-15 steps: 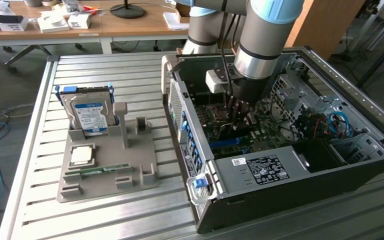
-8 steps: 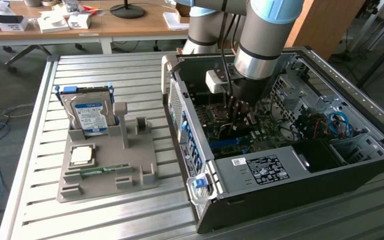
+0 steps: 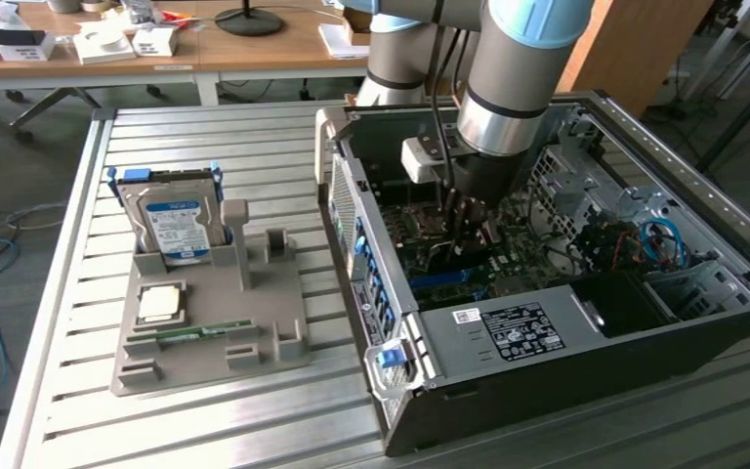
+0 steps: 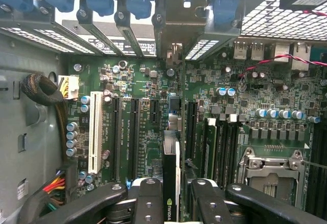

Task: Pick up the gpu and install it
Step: 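Insert the gpu into the slot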

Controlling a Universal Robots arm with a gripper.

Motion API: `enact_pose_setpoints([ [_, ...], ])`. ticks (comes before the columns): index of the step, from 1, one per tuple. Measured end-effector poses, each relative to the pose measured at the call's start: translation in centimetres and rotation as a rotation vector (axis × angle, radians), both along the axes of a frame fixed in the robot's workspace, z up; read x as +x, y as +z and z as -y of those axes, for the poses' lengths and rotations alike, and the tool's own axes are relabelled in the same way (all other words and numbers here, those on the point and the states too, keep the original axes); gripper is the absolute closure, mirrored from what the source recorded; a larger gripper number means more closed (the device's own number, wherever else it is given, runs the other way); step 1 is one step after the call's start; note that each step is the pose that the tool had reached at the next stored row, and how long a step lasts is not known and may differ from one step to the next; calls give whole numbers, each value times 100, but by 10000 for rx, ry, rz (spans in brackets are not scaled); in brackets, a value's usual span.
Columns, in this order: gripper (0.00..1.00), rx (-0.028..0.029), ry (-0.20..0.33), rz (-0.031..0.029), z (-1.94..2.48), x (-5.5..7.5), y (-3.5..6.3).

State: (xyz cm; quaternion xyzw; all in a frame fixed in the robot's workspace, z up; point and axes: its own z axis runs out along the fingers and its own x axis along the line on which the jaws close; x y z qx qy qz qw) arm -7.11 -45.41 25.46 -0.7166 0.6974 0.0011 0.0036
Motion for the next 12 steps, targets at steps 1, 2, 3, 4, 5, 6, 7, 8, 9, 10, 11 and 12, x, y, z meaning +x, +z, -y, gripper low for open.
enact_pose_setpoints([
  [1,74,-1,0,0,0,0,0],
  [2,74,0,0,0,0,0,0],
  [3,74,0,2,2,0,0,0],
  [4,74,0,4,4,0,0,0],
  [5,74,0,7,7,0,1,-1],
  [6,74,0,10,11,0,1,-1],
  [7,74,0,13,14,0,1,-1],
  [8,74,0,15,18,0,0,-1],
  [9,74,0,18,22,0,0,-2],
  [10,74,0,22,25,0,0,-2],
  [11,74,0,23,28,0,0,-2],
  [12,74,0,25,33,0,0,-3],
])
